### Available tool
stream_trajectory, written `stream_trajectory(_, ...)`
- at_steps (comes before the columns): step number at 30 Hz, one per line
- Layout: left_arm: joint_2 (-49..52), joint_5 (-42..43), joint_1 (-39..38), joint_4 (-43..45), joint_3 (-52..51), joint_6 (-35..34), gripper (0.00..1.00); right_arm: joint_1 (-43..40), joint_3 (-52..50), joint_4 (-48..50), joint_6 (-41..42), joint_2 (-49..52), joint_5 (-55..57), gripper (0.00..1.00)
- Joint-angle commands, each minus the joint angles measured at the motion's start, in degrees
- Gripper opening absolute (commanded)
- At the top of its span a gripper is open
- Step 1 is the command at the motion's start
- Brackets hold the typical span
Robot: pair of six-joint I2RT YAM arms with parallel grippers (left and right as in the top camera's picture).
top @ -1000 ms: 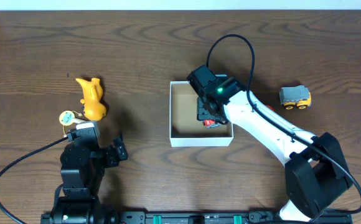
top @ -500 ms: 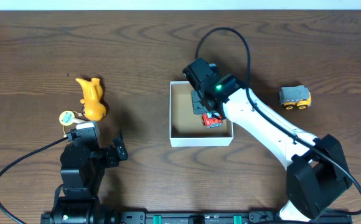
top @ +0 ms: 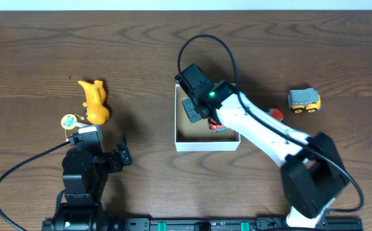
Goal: Pack container
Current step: 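Lower the fire truck into the box and open the right gripper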
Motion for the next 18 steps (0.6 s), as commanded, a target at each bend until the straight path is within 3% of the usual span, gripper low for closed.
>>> stream_trajectory(1, 0.07, -0.04, 0.31, -0.09, 1.40, -0.50, 0.98, -0.04, 0.83, 1.57, -1.42, 2.56, 3.10, 0.01)
stream_trajectory(18, 0.07, -0.04, 0.31, -0.07, 1.40, -0.50, 0.98, -2.60, 0.83, 2.91, 9.35, 6.29, 13.94, 0.01)
